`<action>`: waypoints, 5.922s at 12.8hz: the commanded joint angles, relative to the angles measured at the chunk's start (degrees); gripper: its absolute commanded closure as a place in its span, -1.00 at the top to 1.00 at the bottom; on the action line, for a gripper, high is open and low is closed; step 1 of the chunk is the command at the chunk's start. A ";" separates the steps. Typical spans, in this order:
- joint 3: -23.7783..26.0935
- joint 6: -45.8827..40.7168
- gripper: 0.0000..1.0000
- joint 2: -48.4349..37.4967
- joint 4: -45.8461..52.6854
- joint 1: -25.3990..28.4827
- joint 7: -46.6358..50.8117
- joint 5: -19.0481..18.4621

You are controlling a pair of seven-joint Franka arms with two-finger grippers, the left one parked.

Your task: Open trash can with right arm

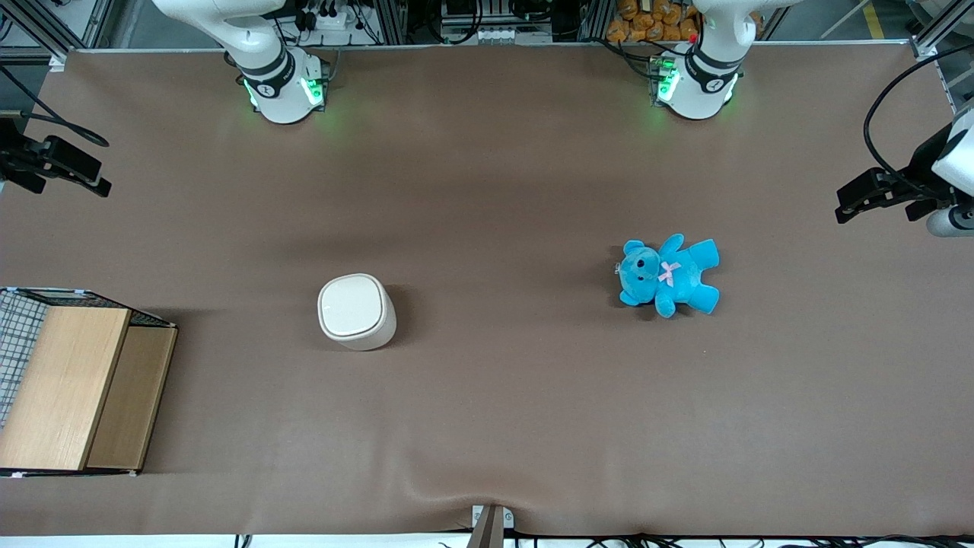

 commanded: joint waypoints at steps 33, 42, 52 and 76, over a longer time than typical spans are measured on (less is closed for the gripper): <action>1.82 28.35 -1.00 30.18 -2.41 17.89 3.17 -0.95; 1.82 30.10 -1.00 32.82 -3.90 18.85 3.26 -0.95; 1.38 12.49 1.00 28.43 5.81 15.01 3.26 8.09; -2.05 0.93 1.00 0.83 3.48 2.24 -1.83 -0.42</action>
